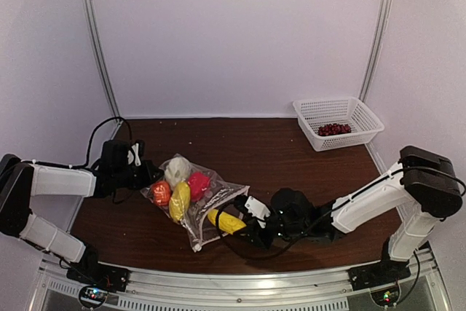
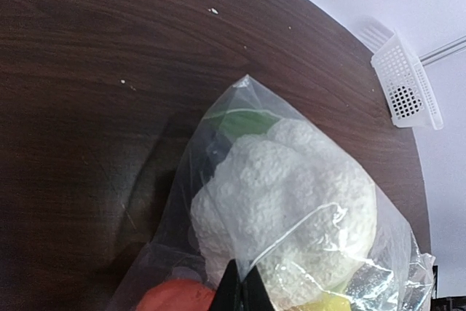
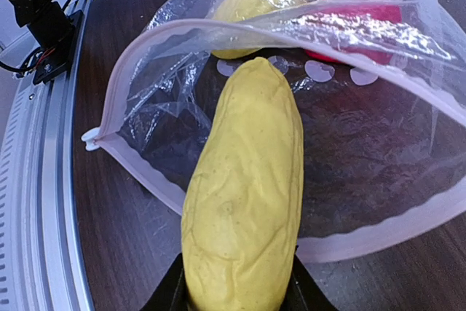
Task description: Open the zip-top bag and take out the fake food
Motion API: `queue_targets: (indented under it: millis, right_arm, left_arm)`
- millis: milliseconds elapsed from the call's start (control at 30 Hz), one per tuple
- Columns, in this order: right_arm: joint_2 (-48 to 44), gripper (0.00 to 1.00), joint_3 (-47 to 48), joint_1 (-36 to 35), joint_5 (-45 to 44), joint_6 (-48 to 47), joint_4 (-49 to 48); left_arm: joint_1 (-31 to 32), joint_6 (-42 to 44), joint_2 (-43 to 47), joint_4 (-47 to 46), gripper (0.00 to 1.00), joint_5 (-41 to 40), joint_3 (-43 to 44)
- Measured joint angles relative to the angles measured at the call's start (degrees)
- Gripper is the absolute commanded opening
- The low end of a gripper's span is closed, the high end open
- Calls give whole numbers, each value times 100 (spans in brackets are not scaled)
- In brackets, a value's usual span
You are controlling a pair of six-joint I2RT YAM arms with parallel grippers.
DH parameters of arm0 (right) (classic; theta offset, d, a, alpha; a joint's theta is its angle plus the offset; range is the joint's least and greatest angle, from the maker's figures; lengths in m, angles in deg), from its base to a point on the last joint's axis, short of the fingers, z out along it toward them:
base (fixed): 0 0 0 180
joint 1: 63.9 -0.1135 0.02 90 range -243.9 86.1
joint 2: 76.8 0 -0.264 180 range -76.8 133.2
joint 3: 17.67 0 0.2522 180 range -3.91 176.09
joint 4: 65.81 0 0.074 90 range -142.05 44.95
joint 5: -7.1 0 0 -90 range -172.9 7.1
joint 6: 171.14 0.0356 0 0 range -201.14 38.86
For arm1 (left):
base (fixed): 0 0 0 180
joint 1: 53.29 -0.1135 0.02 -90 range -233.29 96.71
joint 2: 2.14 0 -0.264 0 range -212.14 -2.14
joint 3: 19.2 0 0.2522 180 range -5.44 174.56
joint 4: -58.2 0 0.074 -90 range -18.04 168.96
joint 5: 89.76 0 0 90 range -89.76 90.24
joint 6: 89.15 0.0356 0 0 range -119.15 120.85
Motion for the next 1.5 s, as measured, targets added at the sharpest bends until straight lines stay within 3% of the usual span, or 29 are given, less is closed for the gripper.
queue_targets:
  millis: [333, 733, 1033, 1267, 1500]
  right_arm:
    - [-1633, 20, -822, 262, 57, 70, 885]
    - [-3025, 20, -1047, 2258, 748, 546, 1344]
    - [-2616, 21, -188, 3665, 1104, 850, 1285]
    - [-1731, 21, 717, 5056, 1069, 1121, 905]
    - [-695, 22, 1982, 5731, 686, 1073, 1047]
  left_arm:
    - [-46, 52, -192, 24, 0, 28, 122]
    - [-59, 55, -317, 22, 0, 122, 219]
    - [-63, 52, -339, 11, 0, 151, 219]
    - [-63, 52, -337, 13, 0, 153, 219]
    - [-63, 55, -337, 4, 0, 155, 219]
